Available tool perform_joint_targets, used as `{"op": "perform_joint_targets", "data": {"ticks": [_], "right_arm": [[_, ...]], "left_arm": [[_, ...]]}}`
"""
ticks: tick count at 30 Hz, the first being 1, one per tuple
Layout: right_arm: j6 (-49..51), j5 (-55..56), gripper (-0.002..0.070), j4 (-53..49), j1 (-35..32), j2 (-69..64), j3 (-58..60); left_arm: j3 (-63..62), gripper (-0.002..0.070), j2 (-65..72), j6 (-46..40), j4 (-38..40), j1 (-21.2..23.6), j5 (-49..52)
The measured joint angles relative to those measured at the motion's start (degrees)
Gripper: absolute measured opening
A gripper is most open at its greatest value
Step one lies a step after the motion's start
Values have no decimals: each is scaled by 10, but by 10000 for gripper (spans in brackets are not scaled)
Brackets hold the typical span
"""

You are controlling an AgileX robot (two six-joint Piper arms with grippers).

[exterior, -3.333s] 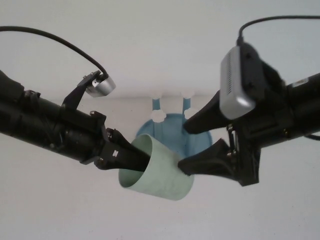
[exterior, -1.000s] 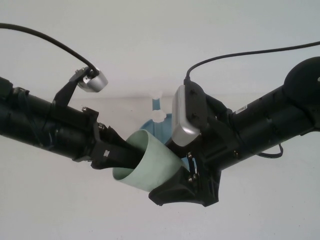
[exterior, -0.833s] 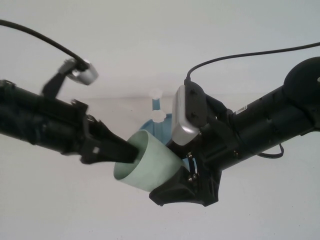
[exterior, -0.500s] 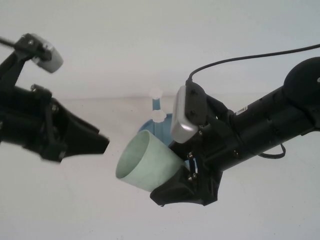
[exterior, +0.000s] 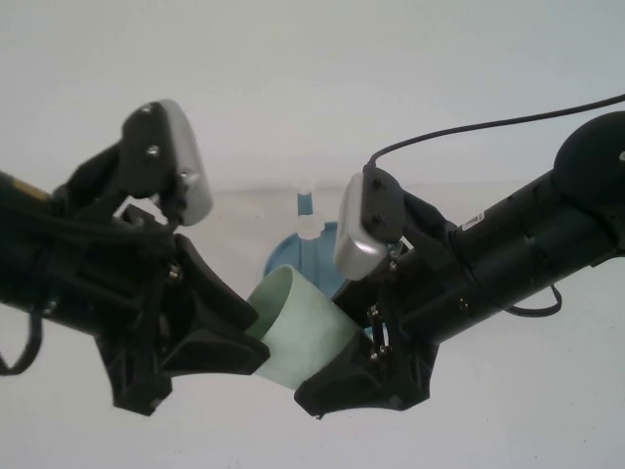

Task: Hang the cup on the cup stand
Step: Adjust the cup with two arms

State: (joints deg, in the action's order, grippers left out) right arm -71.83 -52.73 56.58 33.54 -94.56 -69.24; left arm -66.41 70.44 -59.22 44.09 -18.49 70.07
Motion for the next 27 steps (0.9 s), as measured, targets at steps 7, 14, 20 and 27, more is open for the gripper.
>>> {"op": "perform_joint_targets", "data": {"ticks": [7, 14, 20, 27], "right_arm": [[-21, -16, 590, 22, 0, 0, 0], [-56, -16, 590, 78, 0, -2, 0], [-59, -16, 590, 84, 0, -3, 0], [-59, -4, 590, 84, 0, -4, 0]], "left_arm": [[0, 279, 37, -21, 39, -5, -1], [1, 281, 54, -34, 59, -5, 0], [1, 251, 54, -37, 60, -5, 0], [1, 32, 54, -51, 60, -6, 6]]}}
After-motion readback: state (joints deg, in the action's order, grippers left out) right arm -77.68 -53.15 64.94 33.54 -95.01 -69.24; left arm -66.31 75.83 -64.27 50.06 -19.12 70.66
